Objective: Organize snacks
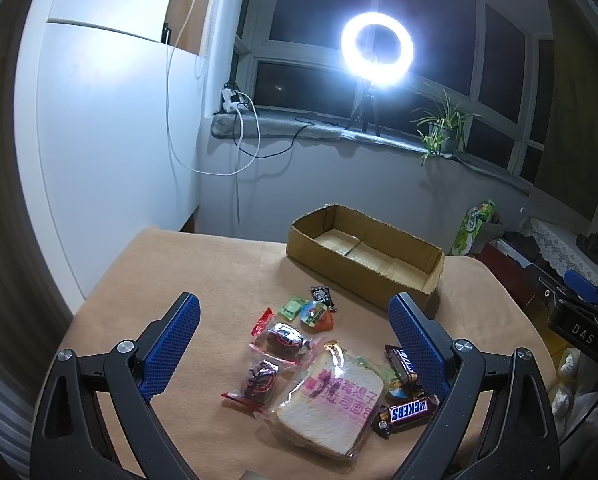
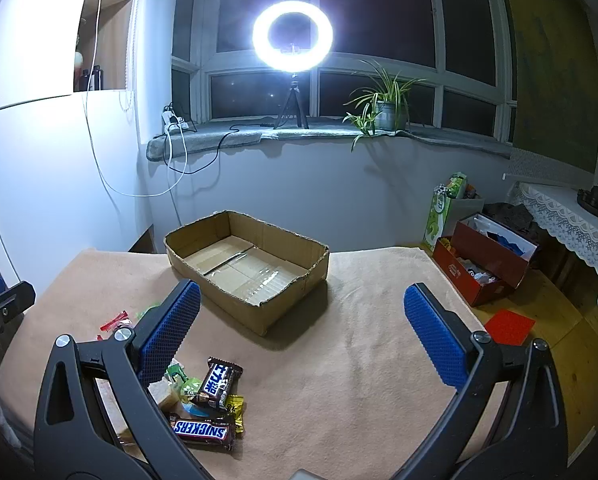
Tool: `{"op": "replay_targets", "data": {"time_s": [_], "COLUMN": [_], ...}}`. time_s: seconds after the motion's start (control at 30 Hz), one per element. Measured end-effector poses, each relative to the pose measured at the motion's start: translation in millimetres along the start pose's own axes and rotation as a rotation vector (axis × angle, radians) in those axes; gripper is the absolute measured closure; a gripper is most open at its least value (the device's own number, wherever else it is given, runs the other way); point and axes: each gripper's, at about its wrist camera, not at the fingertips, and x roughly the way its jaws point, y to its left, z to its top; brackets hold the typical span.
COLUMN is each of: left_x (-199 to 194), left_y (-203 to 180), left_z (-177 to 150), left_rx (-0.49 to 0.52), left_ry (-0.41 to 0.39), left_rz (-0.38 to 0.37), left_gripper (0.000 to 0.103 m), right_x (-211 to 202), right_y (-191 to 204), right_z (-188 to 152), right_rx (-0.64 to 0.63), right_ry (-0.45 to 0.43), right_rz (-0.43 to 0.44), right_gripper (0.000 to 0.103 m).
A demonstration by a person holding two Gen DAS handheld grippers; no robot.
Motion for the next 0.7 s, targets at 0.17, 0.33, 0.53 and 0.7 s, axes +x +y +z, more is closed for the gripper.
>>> {"op": "replay_targets", "data": {"time_s": [0.17, 0.33, 0.53, 0.7], "left_x": [-0.5, -1.6, -1.3, -1.0], "left_y": [-1.2, -1.6, -0.8, -0.5], "left_z": [-0.4, 0.2, 0.9, 1.1], "left_rx": [-0.001, -0.003, -0.006, -0.006], "left_ry": [0.001, -0.001, -0.001, 0.002], "left_rz": [-0.002, -0.004, -0.005, -0.009], "left_gripper": [0.008, 0.008, 0.008, 0.008], "right_x": [-0.4, -0.1, -0.3, -0.1], "right_y": [0.5, 0.4, 0.2, 0.7], "right_z": [-1.2, -1.3, -1.4, -1.8], "right_rx": [0.0, 0.001, 0.001, 0.0], "right_ry": [-0.002, -0.001, -0.002, -0.002], "right_rz": [0.0, 0.0, 0.0, -0.001], "right_gripper": [0.0, 0.0, 0.0, 0.0]}}
